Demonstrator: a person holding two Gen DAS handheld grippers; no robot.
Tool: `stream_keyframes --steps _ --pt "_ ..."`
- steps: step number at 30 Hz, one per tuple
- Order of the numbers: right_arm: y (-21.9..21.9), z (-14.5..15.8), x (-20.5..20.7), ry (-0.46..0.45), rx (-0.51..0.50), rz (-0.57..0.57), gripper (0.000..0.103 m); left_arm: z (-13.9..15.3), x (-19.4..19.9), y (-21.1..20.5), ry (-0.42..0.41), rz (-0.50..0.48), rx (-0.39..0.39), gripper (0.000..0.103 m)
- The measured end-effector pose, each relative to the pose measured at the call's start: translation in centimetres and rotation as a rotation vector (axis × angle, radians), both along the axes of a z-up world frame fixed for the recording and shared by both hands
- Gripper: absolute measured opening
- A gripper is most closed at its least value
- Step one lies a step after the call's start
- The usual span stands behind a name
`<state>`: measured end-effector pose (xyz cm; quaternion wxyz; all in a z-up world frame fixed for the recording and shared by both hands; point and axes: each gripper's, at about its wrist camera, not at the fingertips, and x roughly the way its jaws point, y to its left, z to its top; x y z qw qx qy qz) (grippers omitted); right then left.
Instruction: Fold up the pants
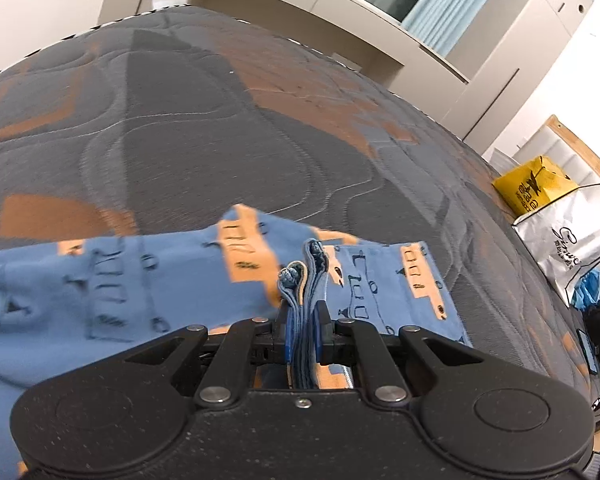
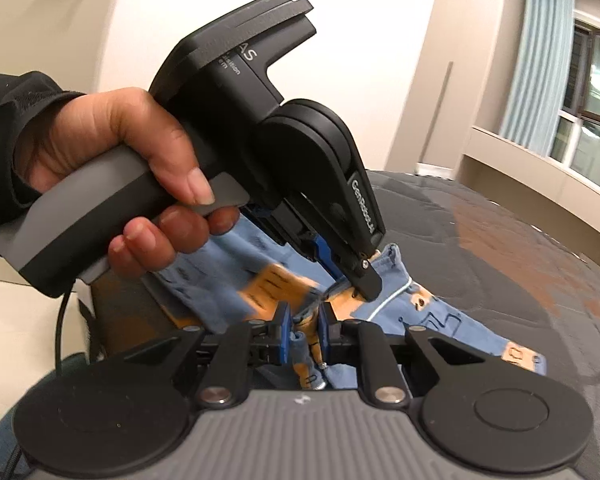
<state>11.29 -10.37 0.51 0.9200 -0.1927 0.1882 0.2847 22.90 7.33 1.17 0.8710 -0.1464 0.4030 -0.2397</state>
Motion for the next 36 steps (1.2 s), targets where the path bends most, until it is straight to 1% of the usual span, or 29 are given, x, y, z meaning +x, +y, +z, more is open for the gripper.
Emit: stream_keyframes --steps 4,5,6,7,8,9,10,12,14,15,18,20,22,24,27,29,30,34,36 --pt "1.4 -0.6 0.4 0.022 -0.028 0.031 0.017 -1.0 0.2 0.8 0.02 0.006 0.0 0.012" --pt "1.6 -0.8 0.5 0.03 -0.039 0.035 0.017 -1.3 0.2 0.8 0.02 0.007 0.004 0.015" --pt "1.6 -0.9 0.6 0.034 -0.044 0.037 0.021 -1.5 0.2 0.9 0.019 0.015 0.004 0.02" --pt "1.4 -0.9 0.7 0.04 -0.043 0.041 0.025 -1.7 0.2 0.9 0.018 0.029 0.002 0.022" --pt "1.2 -0.9 0.8 0.047 -0.034 0.044 0.032 -1.8 0.2 1.0 0.019 0.042 -0.003 0.031" --pt "0.8 -0.8 0.8 0.051 -0.026 0.045 0.04 -1.7 0.2 1.0 0.018 0.054 -0.008 0.04" --pt "0.3 -0.6 0.7 0.044 -0.023 0.041 0.046 -1.6 0.1 1.0 0.012 0.069 -0.011 0.044" --pt "-1.1 -0.3 0.1 0.001 -0.027 0.012 0.075 -1.2 -0.1 1.1 -0.017 0.101 -0.009 0.06" --pt "-3.6 0.2 0.2 -0.049 -0.037 -0.059 0.088 -0.8 -0.3 0.9 -0.053 0.134 0.017 0.068" --pt "-5.1 0.5 0.7 -0.074 -0.053 -0.122 0.09 -0.7 -0.4 0.7 -0.071 0.151 0.038 0.071" --pt "-8.8 1.1 3.2 -0.107 -0.083 -0.283 0.095 -0.6 -0.4 -0.2 -0.108 0.171 0.095 0.071" --pt "-11.5 1.0 5.5 -0.094 -0.049 -0.356 0.097 -0.9 -0.3 -0.8 -0.116 0.182 0.142 0.071" --pt "-13.4 0.8 8.1 -0.077 -0.034 -0.412 0.097 -1.3 -0.2 -1.2 -0.112 0.19 0.179 0.072" --pt "-14.6 0.1 10.4 -0.049 -0.03 -0.425 0.097 -1.6 -0.2 -1.6 -0.124 0.201 0.21 0.076" --pt "-15.0 -1.4 13.2 -0.009 -0.066 -0.448 0.097 -1.8 -0.4 -2.1 -0.156 0.211 0.254 0.079" --pt "-14.9 -2.3 14.2 0.027 -0.083 -0.444 0.097 -1.9 -0.5 -2.3 -0.164 0.216 0.271 0.08" --pt "-14.7 -2.6 14.5 0.029 -0.078 -0.442 0.097 -1.9 -0.6 -2.4 -0.165 0.219 0.275 0.08" --pt "-14.6 -1.9 13.3 -0.005 -0.066 -0.447 0.097 -0.8 -1.3 -2.2 -0.171 0.242 0.26 0.08" --pt "-14.5 -1.4 11.8 -0.009 -0.053 -0.426 0.099 0.0 -2.4 -1.8 -0.2 0.247 0.248 0.091"
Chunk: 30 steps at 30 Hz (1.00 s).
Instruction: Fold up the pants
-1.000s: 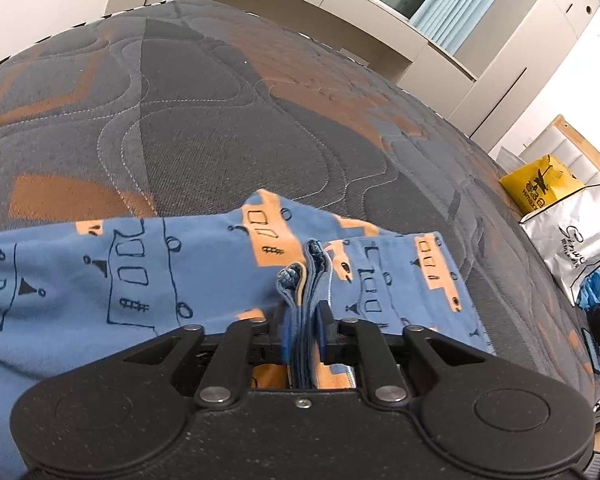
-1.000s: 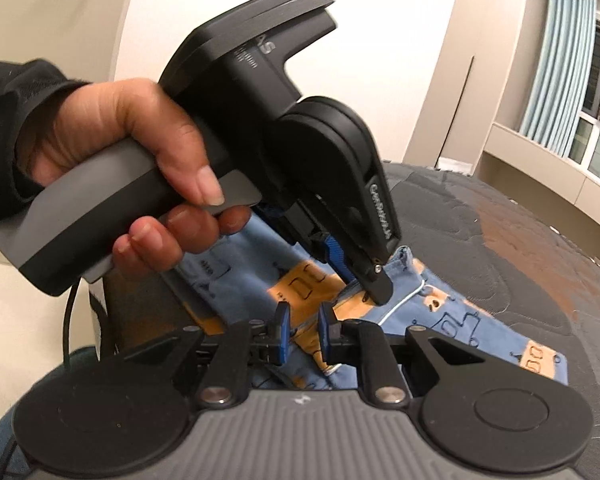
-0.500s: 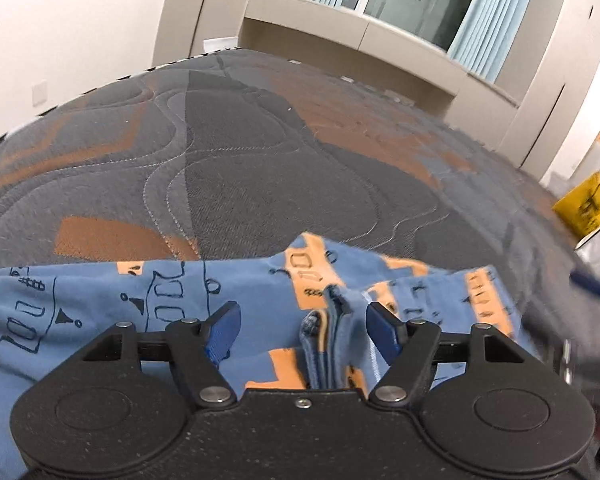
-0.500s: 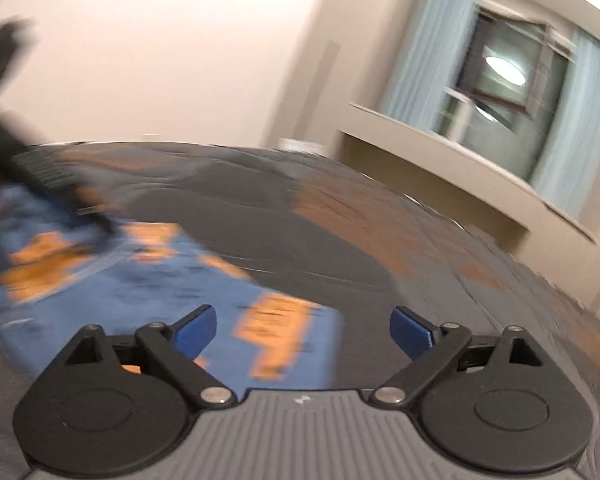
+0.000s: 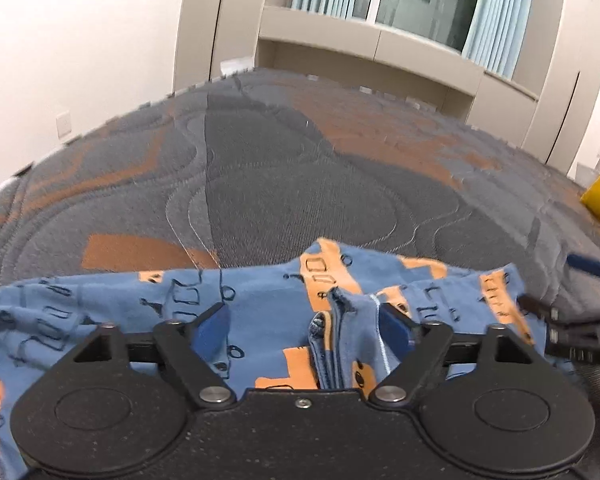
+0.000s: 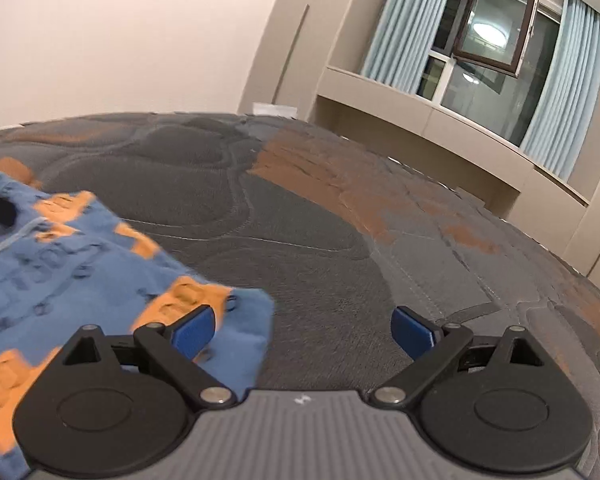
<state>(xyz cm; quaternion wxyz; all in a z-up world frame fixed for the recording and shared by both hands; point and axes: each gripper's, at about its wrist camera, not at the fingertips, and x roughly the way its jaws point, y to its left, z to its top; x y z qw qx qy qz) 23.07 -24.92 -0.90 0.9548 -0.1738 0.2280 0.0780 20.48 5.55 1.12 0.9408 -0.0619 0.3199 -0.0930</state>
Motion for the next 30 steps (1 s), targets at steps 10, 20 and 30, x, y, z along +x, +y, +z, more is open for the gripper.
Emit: stream_keyframes --steps 10,20,30 --pt "3.2 -0.2 -5.7 -0.011 -0.063 0.065 0.103 2.0 -9.1 7.2 -0.175 0.201 -0.001 0.102" --pt "10.5 2.0 -3.4 0.004 -0.02 0.252 0.103 -0.9 -14.4 15.3 -0.156 0.386 -0.125 0.102" --pt "15.6 0.7 2.4 0.102 -0.018 0.293 0.103 -3.1 -13.9 17.0 -0.174 0.367 -0.311 0.101"
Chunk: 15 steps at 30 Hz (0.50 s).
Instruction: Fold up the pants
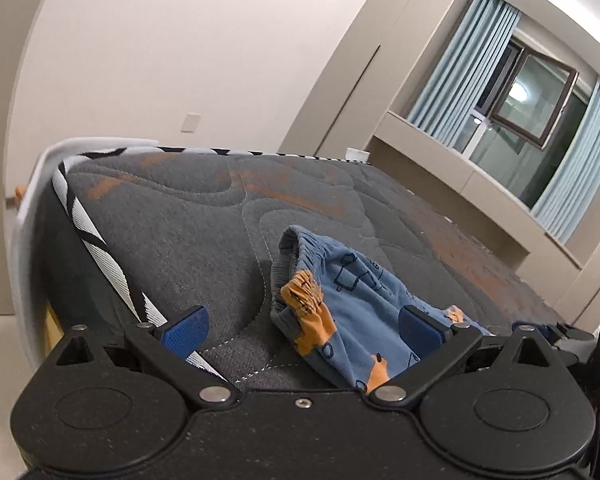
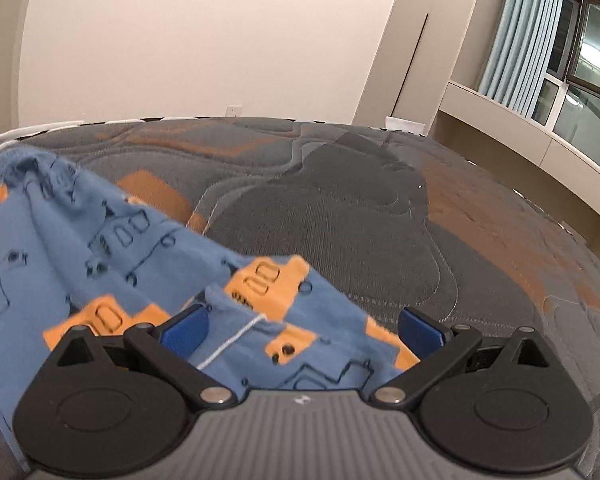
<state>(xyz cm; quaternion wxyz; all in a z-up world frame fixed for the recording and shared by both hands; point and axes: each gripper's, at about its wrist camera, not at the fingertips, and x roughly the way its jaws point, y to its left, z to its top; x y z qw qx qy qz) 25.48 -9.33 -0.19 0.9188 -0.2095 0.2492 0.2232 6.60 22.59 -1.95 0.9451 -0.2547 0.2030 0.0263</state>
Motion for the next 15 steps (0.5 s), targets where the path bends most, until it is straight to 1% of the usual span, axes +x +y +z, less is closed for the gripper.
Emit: stream_keyframes --steps 1,3,5,6,8,10,12,13,15 --pt "0.2 0.3 -0.1 -0.018 -0.01 0.01 0.103 -0.1 0.3 0.2 -0.004 -0.006 -0.021 0.099" --pt "0.8 1.0 0.0 -0.048 -0.023 0.033 0.103 -0.4 0.7 1.0 -0.015 -0.019 -0.093 0.093" --pt "1.5 1.5 0.7 -0.053 -0.037 0.026 0.103 -0.7 1.1 1.6 -0.023 -0.038 -0.175 0.091" --pt "1.8 1.6 1.2 -0.055 -0.046 0.018 0.103 -0.8 1.3 1.6 -0.024 -0.045 -0.197 0.091" --pt "2.1 1.6 2.7 -0.045 -0.057 -0.012 0.103 -1.0 1.6 1.6 -0.019 -0.046 -0.211 0.09" --pt "2.3 1.0 4.7 -0.013 -0.06 -0.066 0.103 -1.4 2.0 1.4 0.003 -0.045 -0.222 0.086" --pt "2.5 -0.4 6.9 0.036 -0.109 -0.119 0.103 -1.6 2.0 1.4 0.01 -0.029 -0.225 0.082" --pt "2.5 -0.9 7.4 0.049 -0.106 -0.122 0.103 -1.6 2.0 1.4 0.011 -0.023 -0.227 0.081" --pt "2.3 -0.7 7.2 0.037 -0.071 -0.132 0.103 -1.7 2.2 1.3 0.015 -0.019 -0.226 0.08"
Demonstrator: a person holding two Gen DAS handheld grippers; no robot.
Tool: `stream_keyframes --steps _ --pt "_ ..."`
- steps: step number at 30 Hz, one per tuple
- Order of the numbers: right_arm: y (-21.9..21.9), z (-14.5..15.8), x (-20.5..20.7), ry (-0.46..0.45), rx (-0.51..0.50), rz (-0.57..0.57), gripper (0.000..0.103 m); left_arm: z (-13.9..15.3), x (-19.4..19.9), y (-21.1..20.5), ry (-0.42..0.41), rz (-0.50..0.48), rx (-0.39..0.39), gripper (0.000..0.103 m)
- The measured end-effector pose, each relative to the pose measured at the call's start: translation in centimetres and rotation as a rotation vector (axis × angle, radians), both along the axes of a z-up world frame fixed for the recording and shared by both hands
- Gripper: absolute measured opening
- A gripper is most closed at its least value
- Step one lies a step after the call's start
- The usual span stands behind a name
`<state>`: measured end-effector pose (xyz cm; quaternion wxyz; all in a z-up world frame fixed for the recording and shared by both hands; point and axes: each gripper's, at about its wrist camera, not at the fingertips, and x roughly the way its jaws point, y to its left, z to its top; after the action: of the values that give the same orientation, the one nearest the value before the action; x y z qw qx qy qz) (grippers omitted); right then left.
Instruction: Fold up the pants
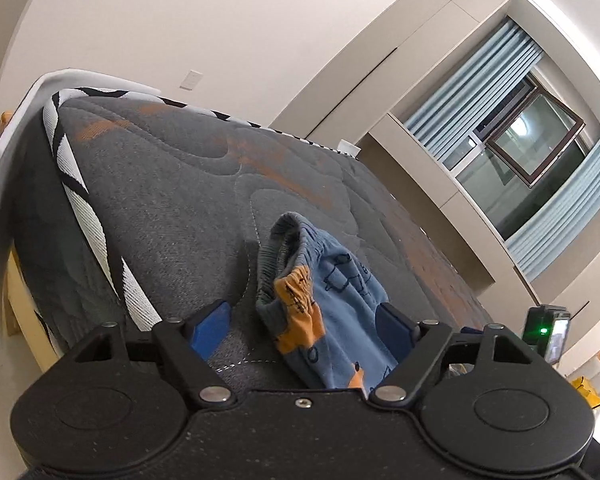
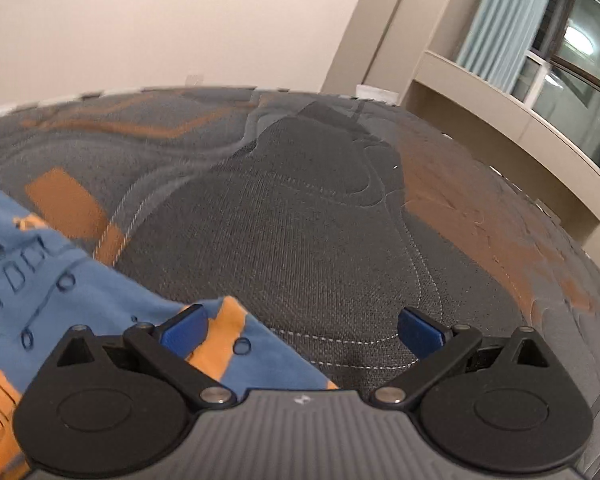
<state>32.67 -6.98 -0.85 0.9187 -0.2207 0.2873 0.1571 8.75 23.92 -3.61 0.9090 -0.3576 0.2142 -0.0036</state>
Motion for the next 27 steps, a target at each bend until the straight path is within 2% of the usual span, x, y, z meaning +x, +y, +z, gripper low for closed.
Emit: stream_keyframes --steps 3,6,11,15,19,23,27 --pt "0.1 0.7 -1.9 -0.064 0.008 0.024 0.103 0.0 0.4 -0.1 0.007 0.004 0.003 0.076" --pt "-0.2 1.6 -4.7 -0.104 0.031 0.057 0.103 0.0 1.0 0.0 0.01 -0.006 -0.036 0.07" --pt "-1.7 2.6 -9.9 -0.158 0.063 0.069 0.103 0.0 1.9 -0.3 0.035 -0.009 -0.029 0.07" --pt "-3.0 2.4 -13.3 -0.16 0.09 0.064 0.103 -0.1 2.2 -0.5 0.046 0.008 -0.03 0.07" --pt "-3.2 0.9 -14.6 -0.13 0.07 0.056 0.103 -0.1 1.9 -1.0 0.053 0.036 -0.01 0.065" --pt "-4.0 -0.1 -14.2 -0.077 0.141 0.029 0.103 0.0 1.7 -1.3 0.06 0.059 0.009 0.053" --pt "-4.1 -0.2 -14.5 -0.085 0.148 0.022 0.103 -0.2 1.9 -1.0 0.083 0.084 -0.01 0.026"
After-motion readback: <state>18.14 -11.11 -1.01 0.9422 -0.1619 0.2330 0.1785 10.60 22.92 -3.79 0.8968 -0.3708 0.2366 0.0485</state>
